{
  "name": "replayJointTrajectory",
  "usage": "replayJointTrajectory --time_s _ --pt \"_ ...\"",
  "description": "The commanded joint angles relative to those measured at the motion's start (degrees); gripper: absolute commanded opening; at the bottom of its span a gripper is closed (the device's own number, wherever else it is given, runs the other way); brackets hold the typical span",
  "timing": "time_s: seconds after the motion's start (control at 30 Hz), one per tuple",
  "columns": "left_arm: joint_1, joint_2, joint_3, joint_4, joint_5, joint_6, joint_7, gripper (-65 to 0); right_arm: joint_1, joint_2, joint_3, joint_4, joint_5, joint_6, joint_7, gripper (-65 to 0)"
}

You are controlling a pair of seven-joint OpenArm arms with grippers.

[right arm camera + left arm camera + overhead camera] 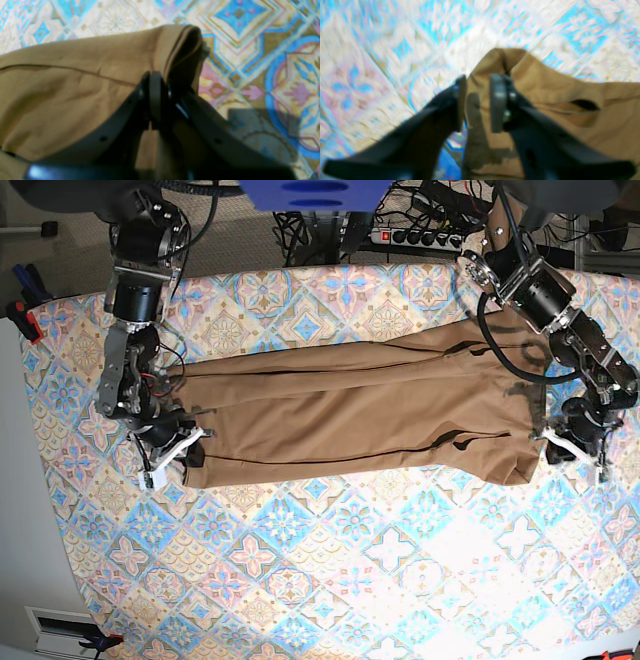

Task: Layout the t-shirt on the table in an organized manner, then fold the t-shirt properly
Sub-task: 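Move both grippers to the shirt's opposite side edge and grasp it, then lift the grasped edge and fold it over the first fold with both grippers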

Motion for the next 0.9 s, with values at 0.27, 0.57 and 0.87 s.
replayJointTrajectory --time_s 0.27,0.57,0.87 --pt "-1.7 -0.4 0.4 -7.6 -1.3 -0.3 -5.8 -35.3 1.4 0.6 0.1 1.0 0.7 0.3 1.2 -65.0" --pt "-1.7 -1.1 8.2 -15.4 -1.3 -0.3 -12.7 -41.9 1.4 0.6 0.1 1.3 0.7 0.3 1.1 -65.0" --pt "-1.4 -1.4 8.2 -15.5 -1.4 -0.3 -12.9 -42.2 1.4 0.6 0.1 1.3 0.7 0.3 1.1 -65.0"
